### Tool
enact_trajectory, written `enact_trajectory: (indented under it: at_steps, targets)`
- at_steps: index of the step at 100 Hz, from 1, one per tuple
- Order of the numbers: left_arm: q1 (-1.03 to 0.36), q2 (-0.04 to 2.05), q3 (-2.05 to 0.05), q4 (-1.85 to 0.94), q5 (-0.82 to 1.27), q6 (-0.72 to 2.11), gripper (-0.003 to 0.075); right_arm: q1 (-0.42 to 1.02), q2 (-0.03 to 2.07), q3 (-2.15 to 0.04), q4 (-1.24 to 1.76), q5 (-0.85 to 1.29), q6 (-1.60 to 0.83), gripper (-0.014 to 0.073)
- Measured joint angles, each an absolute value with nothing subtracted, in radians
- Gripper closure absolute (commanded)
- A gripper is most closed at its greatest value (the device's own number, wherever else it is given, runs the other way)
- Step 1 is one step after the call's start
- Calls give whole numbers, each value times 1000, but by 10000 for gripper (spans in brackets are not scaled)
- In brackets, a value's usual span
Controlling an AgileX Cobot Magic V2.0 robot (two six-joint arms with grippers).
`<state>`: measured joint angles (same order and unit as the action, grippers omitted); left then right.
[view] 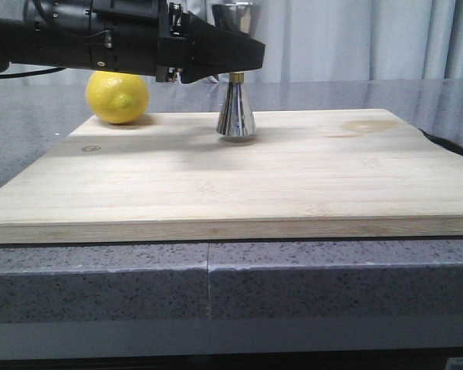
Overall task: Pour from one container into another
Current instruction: 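Lower the beaker back onto the board with the right gripper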
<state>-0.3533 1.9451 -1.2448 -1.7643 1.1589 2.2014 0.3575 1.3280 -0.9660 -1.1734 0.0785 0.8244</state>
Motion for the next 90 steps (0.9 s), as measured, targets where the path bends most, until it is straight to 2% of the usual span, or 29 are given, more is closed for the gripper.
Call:
enact_trajectory:
  at_steps: [36,52,90]
  targets:
    - [-353,1945,-1245,-1763,1159,2201,460,215,1309,-744,-1142,-189,909,313]
    - [-353,1945,-1245,-1763,1159,2201,460,186,1316,-720,-1139,-286,907,313]
    - [-353,1945,-1245,-1762,1159,2201,460,126,1484,-720,-1040,-480,763,313]
